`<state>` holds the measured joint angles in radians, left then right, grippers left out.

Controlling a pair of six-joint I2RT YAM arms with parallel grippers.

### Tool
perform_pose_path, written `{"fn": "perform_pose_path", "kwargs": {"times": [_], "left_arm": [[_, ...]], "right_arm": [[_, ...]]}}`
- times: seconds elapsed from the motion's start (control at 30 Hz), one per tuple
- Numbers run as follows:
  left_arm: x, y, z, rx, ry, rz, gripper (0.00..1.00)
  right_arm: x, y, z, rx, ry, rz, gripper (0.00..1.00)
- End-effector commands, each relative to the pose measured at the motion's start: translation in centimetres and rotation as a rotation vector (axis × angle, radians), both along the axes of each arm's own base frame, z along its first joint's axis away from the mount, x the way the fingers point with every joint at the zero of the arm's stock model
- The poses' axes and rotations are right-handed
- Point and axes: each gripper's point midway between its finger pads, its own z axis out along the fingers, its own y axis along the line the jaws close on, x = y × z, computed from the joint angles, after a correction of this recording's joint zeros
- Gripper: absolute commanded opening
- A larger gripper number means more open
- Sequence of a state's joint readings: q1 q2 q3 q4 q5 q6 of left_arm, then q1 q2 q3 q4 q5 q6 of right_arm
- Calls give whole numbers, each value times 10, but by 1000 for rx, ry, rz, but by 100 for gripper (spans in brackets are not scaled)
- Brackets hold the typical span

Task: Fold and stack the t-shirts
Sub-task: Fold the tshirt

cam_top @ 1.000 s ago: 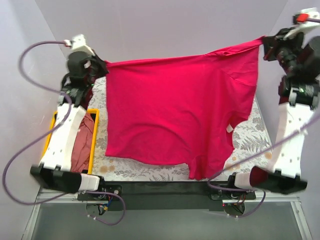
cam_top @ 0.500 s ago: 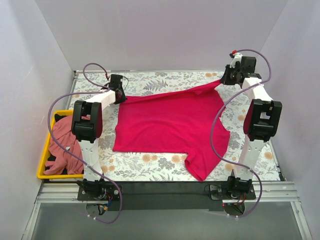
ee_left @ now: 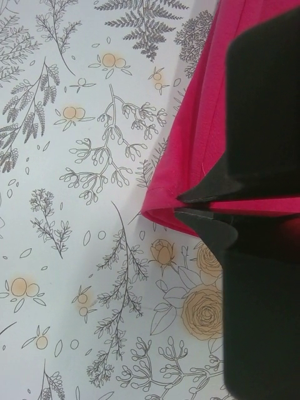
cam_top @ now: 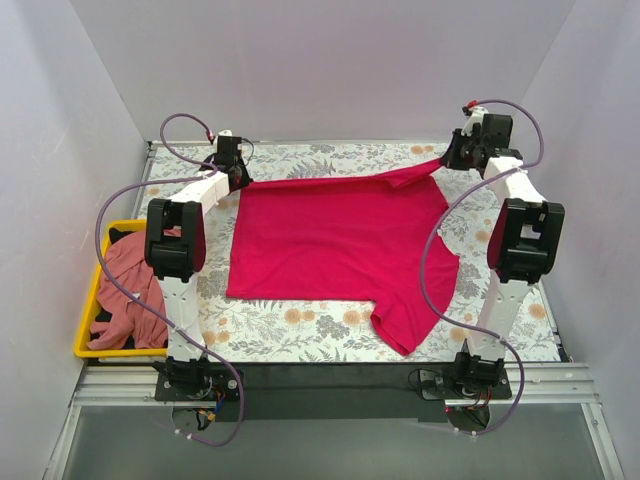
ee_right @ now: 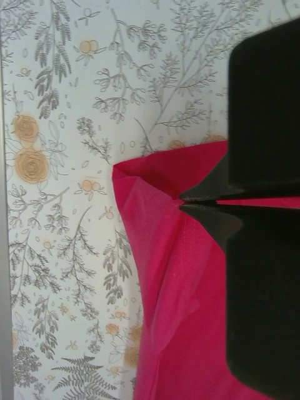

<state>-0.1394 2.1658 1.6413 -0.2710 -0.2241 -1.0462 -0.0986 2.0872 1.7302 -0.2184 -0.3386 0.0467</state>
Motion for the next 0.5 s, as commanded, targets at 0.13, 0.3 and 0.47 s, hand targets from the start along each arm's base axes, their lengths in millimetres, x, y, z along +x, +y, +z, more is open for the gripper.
{"fn": "perform_pose_path", "kwargs": {"times": [0.13, 0.3, 0.47], "left_arm": [[-4, 7, 48, -14, -66, 24, 0], [-14, 6, 47, -33, -39, 35, 0], [-25, 6, 52, -58, -25, 56, 0]], "right_arm": [[-31, -10, 59, -3, -88, -116, 1], [-56, -12, 50, -14, -40, -151, 1], [-74, -11, 41, 0, 7, -186, 1]]}}
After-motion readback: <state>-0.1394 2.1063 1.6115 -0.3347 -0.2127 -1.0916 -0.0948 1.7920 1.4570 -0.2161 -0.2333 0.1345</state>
